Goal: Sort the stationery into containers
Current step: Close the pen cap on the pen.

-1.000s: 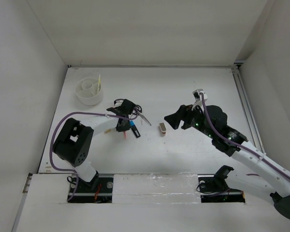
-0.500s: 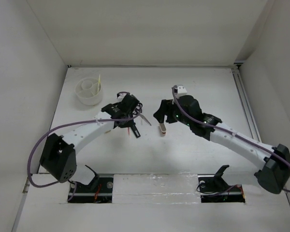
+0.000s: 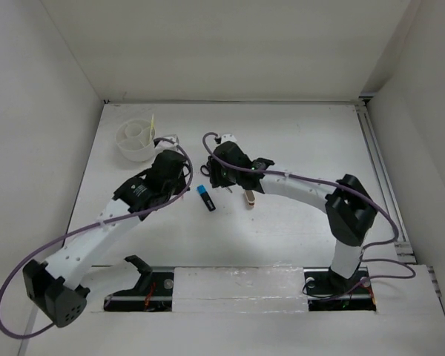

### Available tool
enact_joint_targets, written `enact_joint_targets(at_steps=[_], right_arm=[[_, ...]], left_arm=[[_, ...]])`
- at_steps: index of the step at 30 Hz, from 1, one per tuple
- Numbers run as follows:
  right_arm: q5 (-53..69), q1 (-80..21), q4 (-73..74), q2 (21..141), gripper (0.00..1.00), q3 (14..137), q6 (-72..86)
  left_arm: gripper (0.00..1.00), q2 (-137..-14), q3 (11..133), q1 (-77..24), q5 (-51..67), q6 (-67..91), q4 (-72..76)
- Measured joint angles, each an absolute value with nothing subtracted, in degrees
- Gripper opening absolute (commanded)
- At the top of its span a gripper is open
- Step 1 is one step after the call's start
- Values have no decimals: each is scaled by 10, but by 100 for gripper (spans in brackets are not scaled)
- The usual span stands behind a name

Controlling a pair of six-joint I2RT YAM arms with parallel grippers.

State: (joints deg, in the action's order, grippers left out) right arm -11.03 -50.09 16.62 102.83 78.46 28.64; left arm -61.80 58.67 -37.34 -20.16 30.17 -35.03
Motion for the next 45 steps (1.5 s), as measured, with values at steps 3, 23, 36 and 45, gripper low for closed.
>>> enact_joint_targets(at_steps=[3, 23, 36, 45], right_arm=[[-122, -510, 181, 1068, 51, 801, 295], [-154, -514, 241, 1204, 50, 902, 315], [-159, -499, 240, 1221, 49, 914, 316], [-158, -487, 239, 1227, 39, 914, 317]], left_arm=[[0, -551, 552, -370, -199, 293, -324], [2, -507, 520, -361, -142, 253, -264], [0, -507, 520, -361, -137, 250, -263], [0, -509, 520, -361, -137, 249, -263]])
